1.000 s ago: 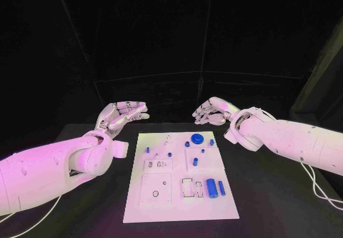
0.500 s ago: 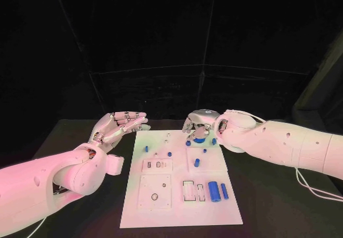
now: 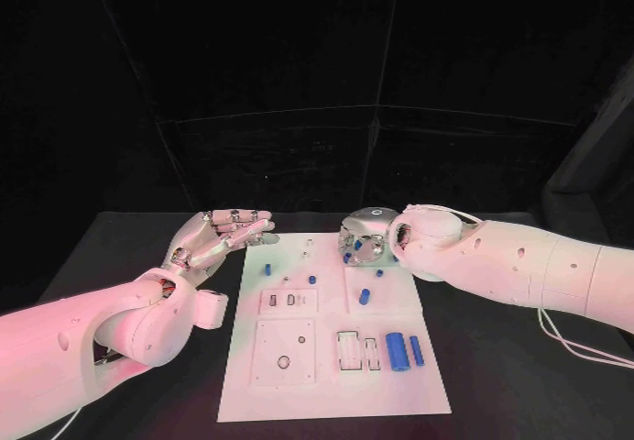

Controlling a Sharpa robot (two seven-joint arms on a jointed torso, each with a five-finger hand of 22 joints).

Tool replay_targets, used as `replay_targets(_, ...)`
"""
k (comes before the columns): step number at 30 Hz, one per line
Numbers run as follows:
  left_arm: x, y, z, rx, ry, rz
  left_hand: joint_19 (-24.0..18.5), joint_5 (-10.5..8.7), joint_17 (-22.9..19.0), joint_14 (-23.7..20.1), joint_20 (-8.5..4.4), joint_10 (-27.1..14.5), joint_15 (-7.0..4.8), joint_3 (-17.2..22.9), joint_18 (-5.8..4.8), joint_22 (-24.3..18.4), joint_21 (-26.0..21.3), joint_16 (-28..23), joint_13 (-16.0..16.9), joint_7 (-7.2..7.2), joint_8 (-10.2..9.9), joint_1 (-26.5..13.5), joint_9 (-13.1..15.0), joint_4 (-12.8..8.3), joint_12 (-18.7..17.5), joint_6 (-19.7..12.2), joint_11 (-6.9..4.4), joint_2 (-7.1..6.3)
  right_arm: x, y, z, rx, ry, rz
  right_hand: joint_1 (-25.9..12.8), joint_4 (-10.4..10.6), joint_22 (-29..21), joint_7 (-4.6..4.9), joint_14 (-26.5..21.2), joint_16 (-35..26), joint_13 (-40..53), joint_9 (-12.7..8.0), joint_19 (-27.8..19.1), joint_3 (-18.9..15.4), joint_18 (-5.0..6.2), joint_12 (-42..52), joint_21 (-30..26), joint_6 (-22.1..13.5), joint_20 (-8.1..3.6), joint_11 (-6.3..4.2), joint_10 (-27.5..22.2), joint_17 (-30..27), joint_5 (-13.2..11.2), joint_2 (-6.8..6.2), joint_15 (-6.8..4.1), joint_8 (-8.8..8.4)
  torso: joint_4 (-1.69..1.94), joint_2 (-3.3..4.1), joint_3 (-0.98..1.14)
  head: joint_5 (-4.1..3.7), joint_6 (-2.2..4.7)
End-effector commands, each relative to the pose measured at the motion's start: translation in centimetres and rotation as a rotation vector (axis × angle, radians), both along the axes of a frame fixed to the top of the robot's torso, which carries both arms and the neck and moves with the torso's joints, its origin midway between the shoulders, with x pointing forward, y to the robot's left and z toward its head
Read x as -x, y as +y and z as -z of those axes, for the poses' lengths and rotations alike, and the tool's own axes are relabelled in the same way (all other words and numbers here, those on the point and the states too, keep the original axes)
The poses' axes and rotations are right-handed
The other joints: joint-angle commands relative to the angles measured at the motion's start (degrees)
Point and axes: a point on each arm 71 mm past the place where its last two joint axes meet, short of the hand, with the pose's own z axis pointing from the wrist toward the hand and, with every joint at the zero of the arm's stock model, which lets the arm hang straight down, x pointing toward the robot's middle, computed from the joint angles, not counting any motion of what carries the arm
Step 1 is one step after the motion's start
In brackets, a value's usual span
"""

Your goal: Assemble the parts on the task board

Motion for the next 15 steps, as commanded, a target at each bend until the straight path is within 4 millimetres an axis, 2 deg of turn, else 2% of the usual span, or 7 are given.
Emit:
replay_targets(1, 0.07, -0.24, -0.14, 0.005, -0.006, 0.025, 0.3, 0.23, -0.1, -0.1, 0.25, 0.0, 0.35, 0.1, 0.3, -0.1, -0.3, -0.3, -0.1, 0.12, -0.2, -0.1, -0.1, -0.4, -0.3, 0.1, 0.44, 0.37, -0.07, -0.21, 0.04, 0.042, 0.005, 0.006, -0.4, 0.0, 0.3, -0.08, 1.0, 0.5, 0.1, 0.0, 0.2, 0.5, -0.6, 0.0, 0.4, -0.4, 0.03, 0.12, -0.5, 0.4, 0.3, -0.14, 0.44, -0.07, 0.07, 0.42, 0.06, 0.09, -0.06)
replay_targets(5, 0.05, -0.22, -0.1, 0.004, -0.002, 0.027, 0.3, 0.23, -0.1, -0.1, 0.28, -0.1, 0.39, 0.0, 0.3, -0.2, -0.4, -0.4, -0.1, 0.19, -0.4, -0.2, -0.1, -0.5, -0.5, 0.1, 0.5, 0.39, -0.13, -0.38, 0.06, 0.043, 0.005, 0.008, -0.3, 0.0, 1.1, 0.02, 0.8, 1.7, 0.0, 0.1, 0.3, 1.3, -0.69, 0.0, 1.1, -0.2, 0.1, 0.22, -0.7, 1.4, 0.3, 0.25, 0.52, -0.03, -0.01, 0.56, 0.18, 0.16, -0.1)
replay_targets(8, 0.02, -0.18, -0.08, 0.003, -0.001, 0.026, 0.3, 0.23, -0.1, -0.2, 0.3, -0.1, 0.42, 0.0, 0.3, -0.2, -0.5, -0.5, -0.1, 0.23, -0.4, -0.3, -0.1, -0.5, -0.6, 0.1, 0.54, 0.4, -0.14, -0.4, 0.05, 0.042, 0.003, 0.006, -0.2, 0.1, 2.6, 0.03, 0.8, 3.2, 0.1, 0.1, 0.7, 2.4, -0.88, 0.1, 2.2, 0.1, 0.14, 0.21, -0.3, 2.8, 0.0, 0.84, 0.52, 0.0, -0.02, 0.77, 0.13, 0.15, -0.02)
replay_targets(15, -0.02, -0.14, -0.04, 0.002, 0.002, 0.027, 0.3, 0.23, -0.1, -0.2, 0.32, -0.1, 0.45, -0.1, 0.3, -0.3, -0.5, -0.6, -0.1, 0.28, -0.5, -0.3, -0.1, -0.6, -0.7, 0.1, 0.58, 0.44, -0.21, -0.34, 0.06, 0.041, 0.002, 0.002, -0.4, 0.5, 5.2, 0.02, 0.7, 5.5, 0.0, 0.1, 1.6, 5.8, -1.25, 0.1, 4.1, 1.1, 0.13, 0.09, 0.7, 4.4, -1.3, 2.15, 0.46, 0.13, 0.06, 1.07, 0.16, 0.15, 0.01)
